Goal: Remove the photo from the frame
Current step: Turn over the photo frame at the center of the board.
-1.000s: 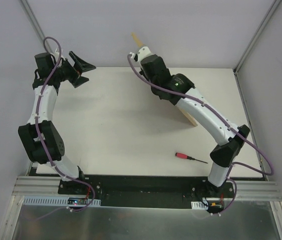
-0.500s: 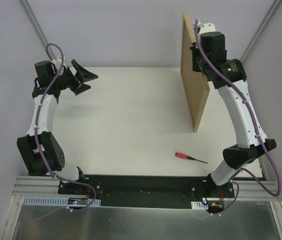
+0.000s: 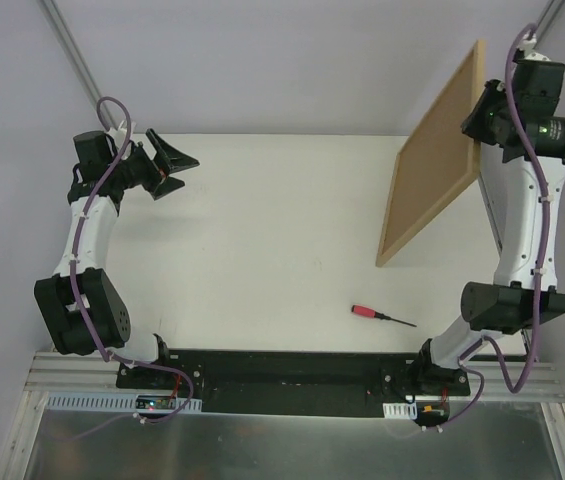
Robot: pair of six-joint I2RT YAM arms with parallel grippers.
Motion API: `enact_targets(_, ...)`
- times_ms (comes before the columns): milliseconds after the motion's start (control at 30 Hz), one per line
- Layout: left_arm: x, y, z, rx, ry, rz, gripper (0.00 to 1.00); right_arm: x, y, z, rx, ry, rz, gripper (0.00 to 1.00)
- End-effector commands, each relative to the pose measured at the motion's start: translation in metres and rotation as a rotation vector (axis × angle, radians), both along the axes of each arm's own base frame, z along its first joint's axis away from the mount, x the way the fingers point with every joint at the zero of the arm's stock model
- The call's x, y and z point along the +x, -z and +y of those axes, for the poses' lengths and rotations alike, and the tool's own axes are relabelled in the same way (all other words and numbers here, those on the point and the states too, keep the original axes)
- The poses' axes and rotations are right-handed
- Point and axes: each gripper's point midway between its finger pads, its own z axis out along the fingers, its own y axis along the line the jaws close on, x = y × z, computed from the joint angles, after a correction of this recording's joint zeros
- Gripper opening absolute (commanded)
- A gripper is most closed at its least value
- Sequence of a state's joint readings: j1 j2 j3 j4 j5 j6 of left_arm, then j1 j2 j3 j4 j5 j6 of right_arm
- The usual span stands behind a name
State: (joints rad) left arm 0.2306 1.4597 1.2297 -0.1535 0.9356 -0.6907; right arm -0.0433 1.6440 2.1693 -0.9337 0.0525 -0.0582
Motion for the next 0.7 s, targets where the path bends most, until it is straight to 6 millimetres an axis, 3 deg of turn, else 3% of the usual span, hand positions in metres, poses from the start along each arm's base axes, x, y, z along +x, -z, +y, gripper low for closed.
enact_targets(0, -0.007, -0.023, -0.002, 0.008, 0.033, -0.094, 0.99, -0.005, -0.048, 0.008, 0.222, -0.076, -0.177, 0.0)
enact_targets(267, -0.006, -0.004, -0.003, -0.005, 0.052, -0.052, 0.99, -0.018, 0.012, -0.013, 0.344, -0.104, -0.102, 0.0)
enact_targets(500, -0.003, 0.028, -0.003, -0.007, 0.061, 0.004, 0.99, -0.031, 0.079, -0.005, 0.404, -0.181, -0.032, 0.0)
enact_targets(667, -0.004, 0.059, -0.011, -0.008, 0.083, 0.062, 0.99, -0.027, 0.132, 0.003, 0.483, -0.197, 0.023, 0.01)
